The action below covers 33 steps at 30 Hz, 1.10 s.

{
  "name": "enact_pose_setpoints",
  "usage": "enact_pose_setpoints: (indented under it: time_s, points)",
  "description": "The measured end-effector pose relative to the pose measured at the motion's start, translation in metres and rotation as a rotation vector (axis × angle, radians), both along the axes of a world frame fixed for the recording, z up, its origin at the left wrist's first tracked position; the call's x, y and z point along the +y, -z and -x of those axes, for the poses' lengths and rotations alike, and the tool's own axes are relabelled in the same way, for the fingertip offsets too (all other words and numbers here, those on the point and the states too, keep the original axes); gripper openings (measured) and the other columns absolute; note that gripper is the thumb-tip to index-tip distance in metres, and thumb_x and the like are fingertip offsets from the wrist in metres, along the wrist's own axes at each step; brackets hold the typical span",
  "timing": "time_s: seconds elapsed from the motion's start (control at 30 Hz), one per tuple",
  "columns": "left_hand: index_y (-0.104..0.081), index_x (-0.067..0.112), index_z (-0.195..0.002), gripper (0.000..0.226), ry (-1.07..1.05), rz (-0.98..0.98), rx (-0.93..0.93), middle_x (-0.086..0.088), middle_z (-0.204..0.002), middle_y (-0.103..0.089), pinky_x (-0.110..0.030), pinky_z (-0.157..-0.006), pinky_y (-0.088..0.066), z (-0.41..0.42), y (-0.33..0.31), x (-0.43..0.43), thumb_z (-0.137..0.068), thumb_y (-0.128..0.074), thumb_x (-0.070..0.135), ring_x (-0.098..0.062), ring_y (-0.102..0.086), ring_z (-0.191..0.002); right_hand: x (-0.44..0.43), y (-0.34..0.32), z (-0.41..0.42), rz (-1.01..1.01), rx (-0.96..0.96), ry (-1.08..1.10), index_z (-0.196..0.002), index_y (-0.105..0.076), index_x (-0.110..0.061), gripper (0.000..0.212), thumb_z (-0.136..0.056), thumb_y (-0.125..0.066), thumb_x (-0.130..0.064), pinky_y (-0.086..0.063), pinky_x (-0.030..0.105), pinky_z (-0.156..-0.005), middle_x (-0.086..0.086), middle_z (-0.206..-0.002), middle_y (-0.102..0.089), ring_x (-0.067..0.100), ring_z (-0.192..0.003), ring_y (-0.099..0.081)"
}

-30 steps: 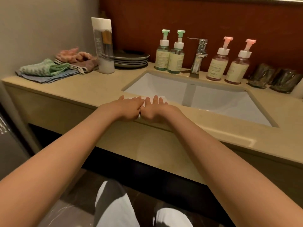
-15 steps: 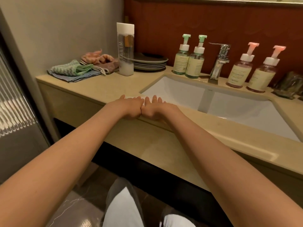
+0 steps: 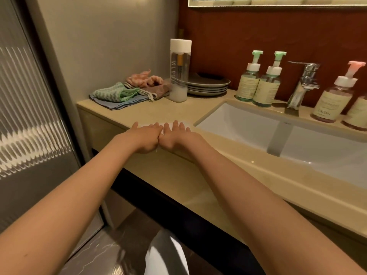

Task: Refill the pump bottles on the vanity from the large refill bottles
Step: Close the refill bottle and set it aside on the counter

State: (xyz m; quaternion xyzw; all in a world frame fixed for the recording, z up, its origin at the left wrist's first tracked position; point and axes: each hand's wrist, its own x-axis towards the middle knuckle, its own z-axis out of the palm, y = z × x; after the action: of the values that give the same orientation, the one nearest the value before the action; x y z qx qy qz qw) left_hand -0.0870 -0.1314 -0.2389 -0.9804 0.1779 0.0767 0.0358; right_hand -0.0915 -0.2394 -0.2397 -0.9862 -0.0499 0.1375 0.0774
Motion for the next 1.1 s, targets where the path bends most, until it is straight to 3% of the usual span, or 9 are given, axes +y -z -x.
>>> enact_pose_setpoints:
  time_s: [0.17,0.27,0.43,0.53,0.73,0.87,1.1]
  points:
    - [-0.011,0.017,-0.150,0.053,-0.066,-0.008,-0.009,-0.004,-0.158,-0.013,-0.047,-0.115,-0.001,-0.016,-0.003,0.024,-0.099,-0.025,0.017,-0.021,-0.019,-0.144,0.021,0.002,-0.022,-0.060,-0.061,-0.065,-0.150,0.002,-0.011,0.059,-0.100,-0.013,-0.037,0.002,0.044,-0.117,0.017,-0.156,0.010,0.032,-0.144,0.009]
    - [-0.016,0.020,-0.150,0.050,-0.087,-0.041,0.001,-0.003,-0.157,-0.018,-0.048,-0.115,0.000,-0.027,-0.008,0.032,-0.100,-0.022,0.019,-0.024,-0.025,-0.141,0.028,0.003,-0.025,-0.012,-0.212,-0.134,-0.148,-0.016,-0.004,0.054,-0.101,-0.019,-0.030,-0.003,0.041,-0.116,0.017,-0.157,0.001,0.029,-0.145,0.001]
    - [-0.011,0.023,-0.151,0.051,-0.093,-0.085,-0.002,-0.002,-0.158,-0.013,-0.049,-0.114,0.003,-0.041,-0.011,0.040,-0.101,-0.020,0.027,-0.023,-0.025,-0.142,0.042,0.000,-0.039,-0.069,-0.217,-0.182,-0.136,-0.040,-0.005,0.040,-0.098,-0.036,-0.018,-0.032,0.039,-0.101,0.018,-0.136,-0.042,0.031,-0.125,-0.040]
    - [-0.012,0.022,-0.151,0.051,-0.113,-0.079,0.004,-0.003,-0.158,-0.012,-0.050,-0.115,0.002,-0.050,-0.011,0.043,-0.101,-0.020,0.027,-0.023,-0.025,-0.141,0.046,-0.002,-0.055,-0.083,-0.157,-0.205,-0.141,-0.034,-0.006,0.048,-0.095,-0.043,-0.020,-0.031,0.040,-0.105,0.019,-0.141,-0.037,0.033,-0.129,-0.036]
    - [-0.016,0.017,-0.149,0.049,-0.159,-0.027,0.008,-0.004,-0.158,-0.014,-0.052,-0.115,-0.001,-0.076,-0.007,0.045,-0.100,-0.024,0.019,-0.022,-0.025,-0.141,0.051,0.000,-0.087,-0.062,-0.097,-0.203,-0.149,-0.010,-0.005,0.062,-0.097,-0.040,-0.021,-0.012,0.039,-0.116,0.016,-0.156,-0.007,0.029,-0.144,-0.009]
    - [-0.008,0.018,-0.151,0.060,-0.174,-0.006,0.013,-0.003,-0.159,-0.007,-0.053,-0.115,0.001,-0.094,-0.007,0.042,-0.098,-0.035,0.018,-0.021,-0.018,-0.144,0.054,0.001,-0.107,-0.044,-0.099,-0.180,-0.149,-0.005,-0.005,0.070,-0.096,-0.045,-0.024,-0.010,0.038,-0.117,0.015,-0.157,-0.003,0.027,-0.145,-0.005]
    - [-0.007,0.017,-0.151,0.055,-0.171,0.018,0.028,-0.004,-0.159,-0.007,-0.052,-0.116,0.000,-0.128,-0.005,0.036,-0.101,-0.028,0.028,-0.022,-0.015,-0.145,0.051,0.001,-0.142,-0.012,-0.072,-0.147,-0.150,-0.002,-0.005,0.067,-0.098,-0.040,-0.025,-0.007,0.041,-0.118,0.013,-0.157,0.002,0.027,-0.145,0.000]
